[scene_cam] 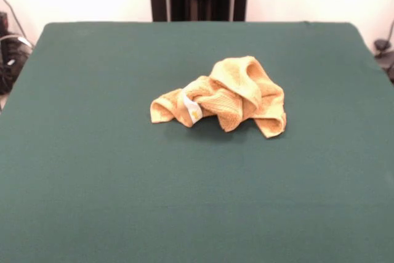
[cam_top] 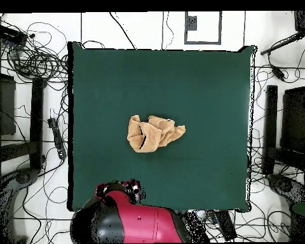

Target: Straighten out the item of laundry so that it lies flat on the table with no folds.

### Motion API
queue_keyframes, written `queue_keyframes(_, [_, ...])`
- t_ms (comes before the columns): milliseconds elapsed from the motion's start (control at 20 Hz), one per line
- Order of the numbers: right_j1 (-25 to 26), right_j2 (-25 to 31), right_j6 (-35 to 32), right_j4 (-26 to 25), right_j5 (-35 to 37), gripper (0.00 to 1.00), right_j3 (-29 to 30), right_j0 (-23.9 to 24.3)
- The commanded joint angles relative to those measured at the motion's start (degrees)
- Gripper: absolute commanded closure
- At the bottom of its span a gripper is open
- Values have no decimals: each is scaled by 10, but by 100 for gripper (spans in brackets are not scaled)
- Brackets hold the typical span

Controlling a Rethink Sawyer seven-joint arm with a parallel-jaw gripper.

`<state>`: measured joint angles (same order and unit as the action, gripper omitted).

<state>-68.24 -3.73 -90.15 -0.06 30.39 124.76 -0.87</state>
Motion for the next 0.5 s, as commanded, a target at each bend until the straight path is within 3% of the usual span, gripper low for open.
queue_keyframes(50, [41, 5, -102, -22, -31, 0, 27, -12])
queue_keyframes(500, [49, 1, -103, -28, -47, 0, 26, -13])
